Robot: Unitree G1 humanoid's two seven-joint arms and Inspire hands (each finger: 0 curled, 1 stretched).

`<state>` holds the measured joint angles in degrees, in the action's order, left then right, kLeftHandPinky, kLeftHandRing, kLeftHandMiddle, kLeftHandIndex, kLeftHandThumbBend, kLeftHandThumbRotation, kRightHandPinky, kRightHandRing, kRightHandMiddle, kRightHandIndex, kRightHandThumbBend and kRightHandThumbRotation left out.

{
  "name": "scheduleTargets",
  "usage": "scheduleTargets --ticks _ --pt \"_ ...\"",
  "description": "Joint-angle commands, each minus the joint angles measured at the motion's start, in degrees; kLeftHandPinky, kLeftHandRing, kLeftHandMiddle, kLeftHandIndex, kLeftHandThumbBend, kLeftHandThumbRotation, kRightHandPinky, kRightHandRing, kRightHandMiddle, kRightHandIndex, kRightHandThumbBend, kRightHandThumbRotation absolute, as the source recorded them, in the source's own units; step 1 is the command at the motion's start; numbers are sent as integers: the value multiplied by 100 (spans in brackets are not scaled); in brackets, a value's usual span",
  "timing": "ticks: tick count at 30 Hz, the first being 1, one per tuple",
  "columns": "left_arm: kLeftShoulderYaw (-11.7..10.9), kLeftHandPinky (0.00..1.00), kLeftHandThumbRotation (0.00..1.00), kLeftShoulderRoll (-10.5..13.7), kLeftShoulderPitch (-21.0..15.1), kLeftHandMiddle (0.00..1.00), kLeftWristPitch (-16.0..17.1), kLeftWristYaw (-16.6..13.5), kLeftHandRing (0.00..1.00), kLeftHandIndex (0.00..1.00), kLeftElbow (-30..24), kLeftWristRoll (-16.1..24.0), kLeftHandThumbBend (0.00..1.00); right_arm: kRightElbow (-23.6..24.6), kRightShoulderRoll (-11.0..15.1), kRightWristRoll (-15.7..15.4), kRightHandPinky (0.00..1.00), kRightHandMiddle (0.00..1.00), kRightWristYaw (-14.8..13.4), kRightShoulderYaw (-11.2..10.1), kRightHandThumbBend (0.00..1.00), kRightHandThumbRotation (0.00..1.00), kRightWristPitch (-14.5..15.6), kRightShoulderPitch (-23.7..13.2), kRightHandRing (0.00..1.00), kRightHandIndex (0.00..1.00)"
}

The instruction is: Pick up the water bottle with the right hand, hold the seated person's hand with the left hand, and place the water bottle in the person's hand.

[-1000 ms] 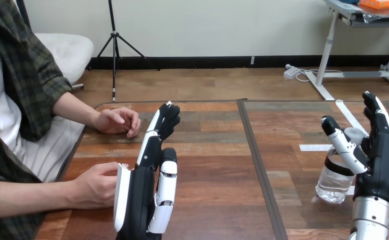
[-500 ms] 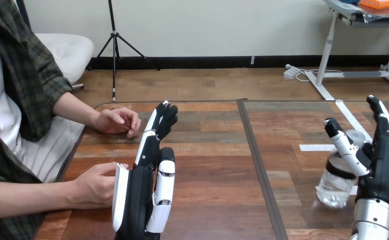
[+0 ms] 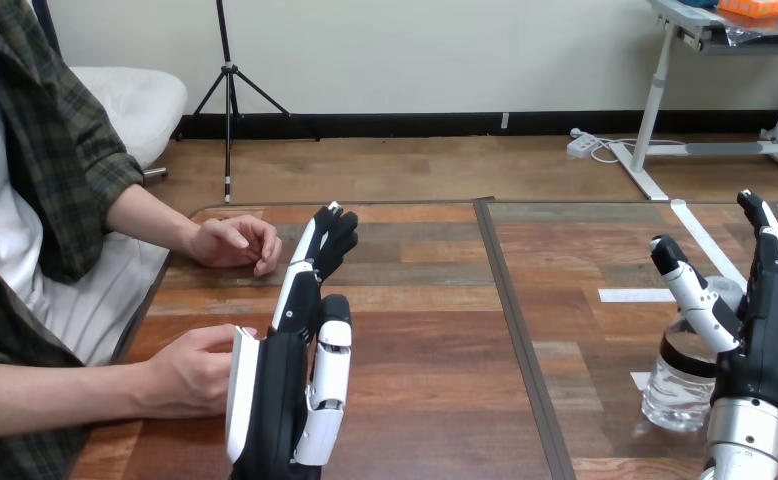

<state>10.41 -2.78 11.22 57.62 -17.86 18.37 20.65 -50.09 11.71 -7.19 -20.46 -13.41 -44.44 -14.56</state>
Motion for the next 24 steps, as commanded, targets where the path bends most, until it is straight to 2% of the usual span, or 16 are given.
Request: scheduleTargets --ticks 1,12,19,24 --pt "-5 89 100 -75 -161 90 25 36 88 93 -176 -46 2 107 189 -79 0 95 -32 60 100 57 -38 -336 100 90" --pt "-35 89 100 -68 -169 90 66 27 88 93 -149 8 2 139 215 -215 0 95 -75 97 100 58 -5 -269 100 90" --pt "-33 89 100 -73 -170 90 80 20 88 93 -127 15 3 165 173 -172 0 95 37 114 100 56 14 -214 98 88" --pt "-38 89 100 -90 -161 90 81 -2 88 93 -135 41 4 165 182 -248 0 93 11 143 100 55 79 -199 92 88"
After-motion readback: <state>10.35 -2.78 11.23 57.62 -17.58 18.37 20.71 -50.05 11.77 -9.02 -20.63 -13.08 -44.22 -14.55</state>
